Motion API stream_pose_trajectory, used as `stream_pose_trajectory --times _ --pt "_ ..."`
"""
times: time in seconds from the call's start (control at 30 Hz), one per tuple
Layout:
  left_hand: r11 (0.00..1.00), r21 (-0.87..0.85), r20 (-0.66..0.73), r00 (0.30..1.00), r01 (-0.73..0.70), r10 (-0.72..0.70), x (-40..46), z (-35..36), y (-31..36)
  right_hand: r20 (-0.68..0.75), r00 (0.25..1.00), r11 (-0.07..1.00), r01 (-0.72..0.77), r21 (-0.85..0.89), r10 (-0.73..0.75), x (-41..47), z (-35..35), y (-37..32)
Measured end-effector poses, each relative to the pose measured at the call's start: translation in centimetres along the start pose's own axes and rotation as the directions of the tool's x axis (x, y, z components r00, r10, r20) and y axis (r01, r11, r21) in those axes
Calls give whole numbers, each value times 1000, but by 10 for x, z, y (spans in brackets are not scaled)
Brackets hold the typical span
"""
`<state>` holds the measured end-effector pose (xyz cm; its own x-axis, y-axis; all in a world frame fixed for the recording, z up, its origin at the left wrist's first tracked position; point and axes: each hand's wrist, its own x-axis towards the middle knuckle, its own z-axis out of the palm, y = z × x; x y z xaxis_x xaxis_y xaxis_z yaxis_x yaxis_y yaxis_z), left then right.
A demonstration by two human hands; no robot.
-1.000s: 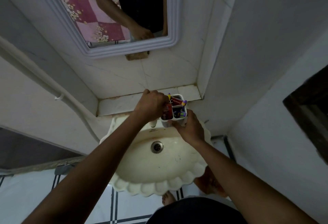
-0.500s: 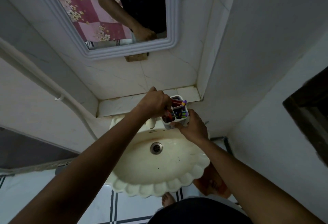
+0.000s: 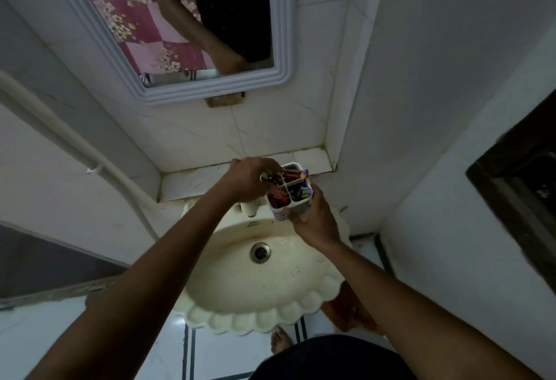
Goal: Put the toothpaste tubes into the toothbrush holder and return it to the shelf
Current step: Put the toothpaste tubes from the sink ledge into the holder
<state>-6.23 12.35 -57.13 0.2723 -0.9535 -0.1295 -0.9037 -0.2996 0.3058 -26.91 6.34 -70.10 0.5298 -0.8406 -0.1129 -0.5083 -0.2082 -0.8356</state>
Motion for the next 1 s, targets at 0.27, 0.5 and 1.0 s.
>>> stream_pose_trajectory --times 0.27,0.5,1.0 --pt "995 95 -73 997 -13 20 -19 5 3 -36 998 995 -49 89 52 -2 29 -6" --pt "949 310 -61 995 -57 80 -2 13 18 -112 993 990 -18 137 33 6 34 -9" --pt "887 -456 -462 832 76 -308 -35 4 -12 -262 965 978 64 199 -10 5 -27 -51"
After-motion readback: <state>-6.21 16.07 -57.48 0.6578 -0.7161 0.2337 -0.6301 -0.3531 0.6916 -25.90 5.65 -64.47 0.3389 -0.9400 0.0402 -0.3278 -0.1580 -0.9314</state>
